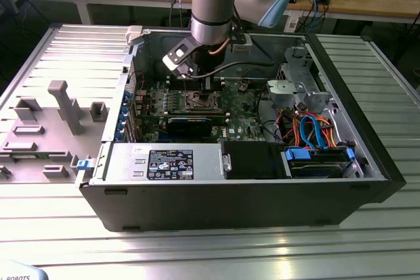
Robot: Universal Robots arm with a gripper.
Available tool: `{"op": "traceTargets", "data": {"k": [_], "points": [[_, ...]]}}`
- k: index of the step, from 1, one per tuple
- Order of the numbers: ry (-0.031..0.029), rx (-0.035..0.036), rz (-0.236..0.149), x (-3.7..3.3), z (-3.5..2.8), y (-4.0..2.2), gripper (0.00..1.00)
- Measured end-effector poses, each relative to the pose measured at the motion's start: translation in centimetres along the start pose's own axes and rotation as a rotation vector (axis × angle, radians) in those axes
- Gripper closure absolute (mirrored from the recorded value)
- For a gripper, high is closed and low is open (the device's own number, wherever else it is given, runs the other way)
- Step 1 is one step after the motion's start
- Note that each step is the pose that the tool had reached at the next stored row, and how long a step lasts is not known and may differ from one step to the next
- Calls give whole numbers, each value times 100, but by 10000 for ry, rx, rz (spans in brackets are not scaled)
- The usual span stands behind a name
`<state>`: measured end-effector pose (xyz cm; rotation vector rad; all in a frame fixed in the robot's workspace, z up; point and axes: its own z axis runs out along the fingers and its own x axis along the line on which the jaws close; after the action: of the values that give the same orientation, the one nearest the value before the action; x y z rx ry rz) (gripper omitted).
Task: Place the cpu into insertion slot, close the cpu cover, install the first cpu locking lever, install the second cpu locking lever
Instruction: 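Close the cpu cover, then install the first cpu locking lever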
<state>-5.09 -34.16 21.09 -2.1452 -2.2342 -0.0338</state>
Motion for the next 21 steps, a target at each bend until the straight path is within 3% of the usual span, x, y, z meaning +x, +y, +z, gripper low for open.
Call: {"op": "traceTargets", "data": {"k": [21], "points": [[0,0,0,-2,-1,49,89]]}}
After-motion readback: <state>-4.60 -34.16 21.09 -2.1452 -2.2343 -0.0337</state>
